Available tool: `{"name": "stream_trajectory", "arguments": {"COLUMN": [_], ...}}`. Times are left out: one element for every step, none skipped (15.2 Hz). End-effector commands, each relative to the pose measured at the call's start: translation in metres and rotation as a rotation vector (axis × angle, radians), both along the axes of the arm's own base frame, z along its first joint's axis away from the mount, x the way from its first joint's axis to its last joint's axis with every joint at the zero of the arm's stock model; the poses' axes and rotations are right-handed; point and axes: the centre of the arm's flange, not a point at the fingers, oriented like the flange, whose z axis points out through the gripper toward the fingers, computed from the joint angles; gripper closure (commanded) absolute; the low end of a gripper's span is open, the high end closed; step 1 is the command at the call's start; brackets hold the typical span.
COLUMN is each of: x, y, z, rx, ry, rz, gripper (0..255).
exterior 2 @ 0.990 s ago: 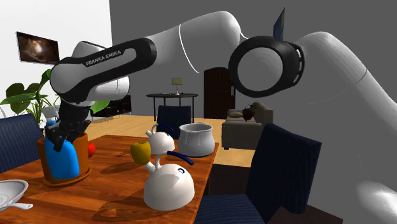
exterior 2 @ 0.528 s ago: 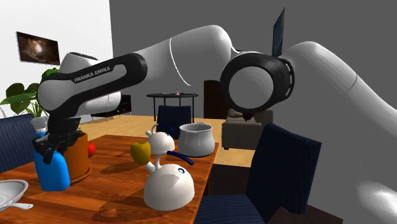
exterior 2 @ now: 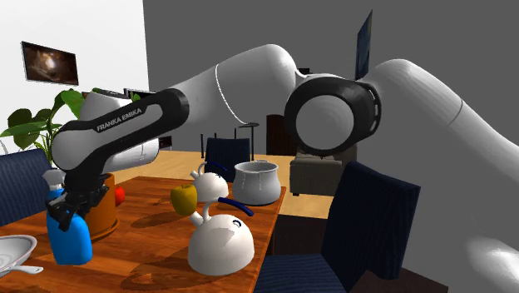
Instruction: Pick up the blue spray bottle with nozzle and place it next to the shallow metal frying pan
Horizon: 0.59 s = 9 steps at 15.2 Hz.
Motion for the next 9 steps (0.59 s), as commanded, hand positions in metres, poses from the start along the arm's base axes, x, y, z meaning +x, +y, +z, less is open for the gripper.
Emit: {"name": "stream_trajectory", "arguments": {"x": [0.001, 0.001, 0.001, 0.001, 0.001, 0.001, 0.001, 0.001, 0.001], "y": [0.000, 0.000, 0.000, 0.000, 0.000, 0.000, 0.000, 0.000, 0.000], "z": [-0.011, -0.016, -0.021, -0.026, -0.032, -0.042, -0.042, -0.042, -0.042], "rx": [0.000, 0.000, 0.000, 0.000, 0.000, 0.000, 0.000, 0.000, 0.000], "ry": [-0.001, -0.001, -0.001, -0.001, -0.001, -0.001, -0.001, -0.001, -0.001], "rz": [0.000, 0.000, 0.000, 0.000, 0.000, 0.000, 0.000, 0.000, 0.000], "gripper": [255, 255, 255, 255, 255, 255, 255, 255, 255]}}
